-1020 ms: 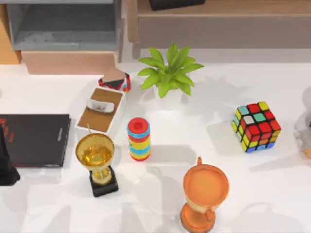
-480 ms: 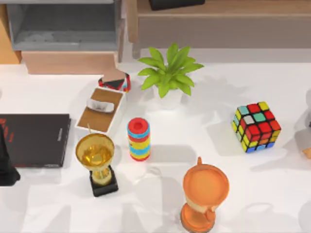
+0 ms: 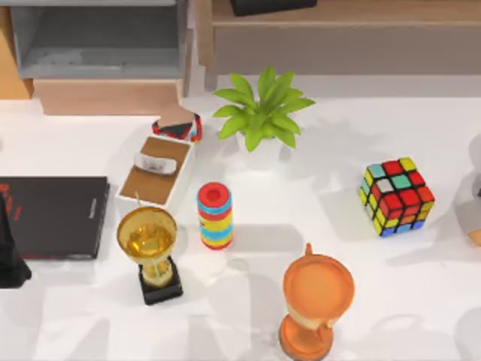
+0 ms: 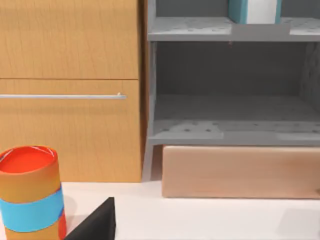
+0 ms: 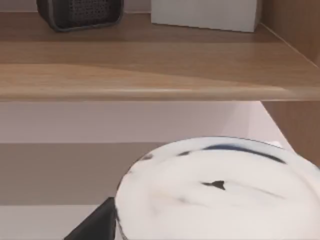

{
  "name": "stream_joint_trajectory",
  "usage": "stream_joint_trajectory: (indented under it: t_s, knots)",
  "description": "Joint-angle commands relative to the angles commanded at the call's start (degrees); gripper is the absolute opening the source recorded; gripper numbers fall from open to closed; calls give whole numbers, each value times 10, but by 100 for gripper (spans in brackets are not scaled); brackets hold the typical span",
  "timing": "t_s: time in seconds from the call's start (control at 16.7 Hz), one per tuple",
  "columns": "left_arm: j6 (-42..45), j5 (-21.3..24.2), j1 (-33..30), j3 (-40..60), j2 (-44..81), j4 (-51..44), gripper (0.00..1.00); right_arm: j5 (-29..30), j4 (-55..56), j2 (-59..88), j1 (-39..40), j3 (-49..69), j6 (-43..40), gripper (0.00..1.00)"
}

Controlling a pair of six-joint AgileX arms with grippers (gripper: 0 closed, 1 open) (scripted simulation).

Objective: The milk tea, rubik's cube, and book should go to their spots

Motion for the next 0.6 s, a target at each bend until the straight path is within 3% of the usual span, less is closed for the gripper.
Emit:
stream_joint_trajectory:
  t_s: [0.3,0.6]
  knots:
    - [0,0,0,0,0,0,100,52,-142,5,58,136,14,100]
    - [0,0,0,0,0,0,100,125,-433,36,164,348,34,100]
